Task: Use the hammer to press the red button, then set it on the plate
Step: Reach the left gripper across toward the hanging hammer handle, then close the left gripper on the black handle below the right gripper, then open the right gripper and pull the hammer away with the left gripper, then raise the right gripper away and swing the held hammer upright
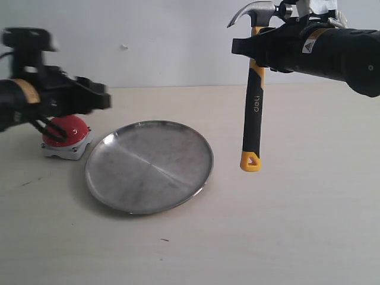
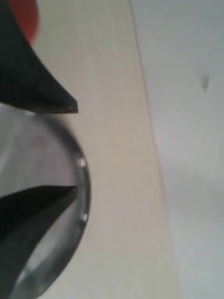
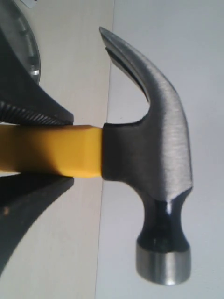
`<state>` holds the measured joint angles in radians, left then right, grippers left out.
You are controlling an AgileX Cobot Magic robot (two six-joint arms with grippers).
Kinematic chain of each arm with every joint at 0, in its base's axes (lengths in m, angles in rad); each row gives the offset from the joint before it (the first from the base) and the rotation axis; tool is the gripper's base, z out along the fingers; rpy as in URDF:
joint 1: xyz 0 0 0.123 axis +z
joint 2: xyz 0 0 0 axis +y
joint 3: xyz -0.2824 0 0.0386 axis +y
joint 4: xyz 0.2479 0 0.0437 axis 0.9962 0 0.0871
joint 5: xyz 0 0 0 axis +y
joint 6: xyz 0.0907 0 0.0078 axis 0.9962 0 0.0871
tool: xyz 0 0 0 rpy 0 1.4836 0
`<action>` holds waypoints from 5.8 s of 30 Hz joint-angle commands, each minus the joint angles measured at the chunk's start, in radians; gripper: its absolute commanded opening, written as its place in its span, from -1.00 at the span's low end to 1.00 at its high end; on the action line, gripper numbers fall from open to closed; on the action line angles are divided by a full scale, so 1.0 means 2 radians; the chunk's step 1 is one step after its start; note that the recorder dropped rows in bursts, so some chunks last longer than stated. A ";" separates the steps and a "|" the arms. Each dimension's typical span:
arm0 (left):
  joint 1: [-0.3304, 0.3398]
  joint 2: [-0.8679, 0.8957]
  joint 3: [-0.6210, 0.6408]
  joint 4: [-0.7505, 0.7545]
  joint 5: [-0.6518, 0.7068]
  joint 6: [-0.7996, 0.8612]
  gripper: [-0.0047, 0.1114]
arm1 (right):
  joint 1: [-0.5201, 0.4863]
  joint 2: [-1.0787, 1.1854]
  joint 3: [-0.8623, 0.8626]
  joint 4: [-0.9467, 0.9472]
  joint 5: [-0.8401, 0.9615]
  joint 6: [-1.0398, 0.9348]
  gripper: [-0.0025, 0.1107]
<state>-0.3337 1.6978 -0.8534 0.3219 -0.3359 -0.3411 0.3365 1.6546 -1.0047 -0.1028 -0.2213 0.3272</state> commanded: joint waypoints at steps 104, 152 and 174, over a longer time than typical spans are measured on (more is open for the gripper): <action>-0.153 0.309 -0.313 0.306 -0.252 -0.356 -0.92 | 0.001 -0.009 -0.005 -0.003 -0.035 -0.001 -0.77; -0.030 -0.093 -0.017 0.351 0.095 -0.287 -0.92 | 0.001 -0.086 -0.005 -0.005 0.060 -0.097 -0.03; 0.089 -0.211 0.187 0.281 0.152 -0.276 -0.92 | 0.001 -0.087 0.020 -0.005 0.037 -0.097 -0.45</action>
<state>-0.1587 1.2949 -0.4781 0.8960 0.0000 -0.8972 0.3365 1.4883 -0.9680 -0.1032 -0.1301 0.1400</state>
